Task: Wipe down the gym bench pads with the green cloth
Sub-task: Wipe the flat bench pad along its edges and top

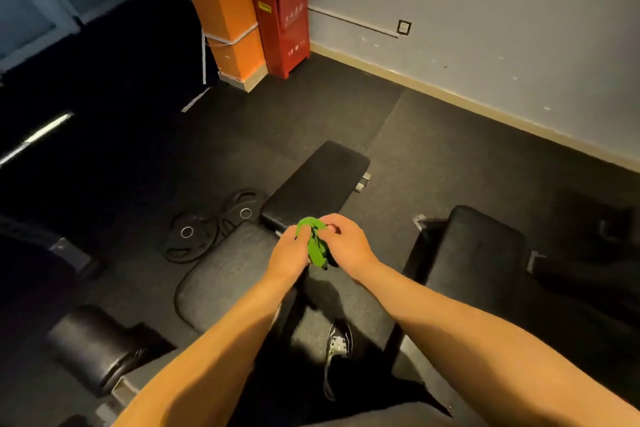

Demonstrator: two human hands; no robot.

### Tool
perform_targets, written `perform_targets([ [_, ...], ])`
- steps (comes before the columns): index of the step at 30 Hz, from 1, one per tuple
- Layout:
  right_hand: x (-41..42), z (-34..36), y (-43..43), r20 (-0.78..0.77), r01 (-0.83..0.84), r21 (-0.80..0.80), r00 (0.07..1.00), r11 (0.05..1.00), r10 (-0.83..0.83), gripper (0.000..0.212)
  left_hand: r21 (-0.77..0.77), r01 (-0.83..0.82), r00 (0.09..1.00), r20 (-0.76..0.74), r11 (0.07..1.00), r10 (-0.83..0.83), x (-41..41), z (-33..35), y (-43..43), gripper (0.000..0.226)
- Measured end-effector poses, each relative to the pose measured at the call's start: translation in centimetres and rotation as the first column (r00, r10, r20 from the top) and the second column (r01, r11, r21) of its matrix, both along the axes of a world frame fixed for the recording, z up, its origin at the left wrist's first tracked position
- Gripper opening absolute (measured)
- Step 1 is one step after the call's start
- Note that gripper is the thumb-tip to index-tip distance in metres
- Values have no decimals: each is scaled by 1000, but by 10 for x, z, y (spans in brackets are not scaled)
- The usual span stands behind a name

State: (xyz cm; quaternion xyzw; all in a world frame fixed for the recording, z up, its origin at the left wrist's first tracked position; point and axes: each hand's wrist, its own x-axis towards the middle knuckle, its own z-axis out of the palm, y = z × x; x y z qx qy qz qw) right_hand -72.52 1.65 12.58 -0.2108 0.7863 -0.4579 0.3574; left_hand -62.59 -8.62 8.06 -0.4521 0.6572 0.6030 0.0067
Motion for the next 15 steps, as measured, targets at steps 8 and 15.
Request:
perform_targets([
  [8,-112,2,58,222,335,-58,923,940,-315,25,207,161,984,-115,965,-139,-145,64,52,29],
  [15,-181,-1,123,174,567,-116,820,815,-546,22,92,510,860,-71,855,-505,-249,69,98,20],
])
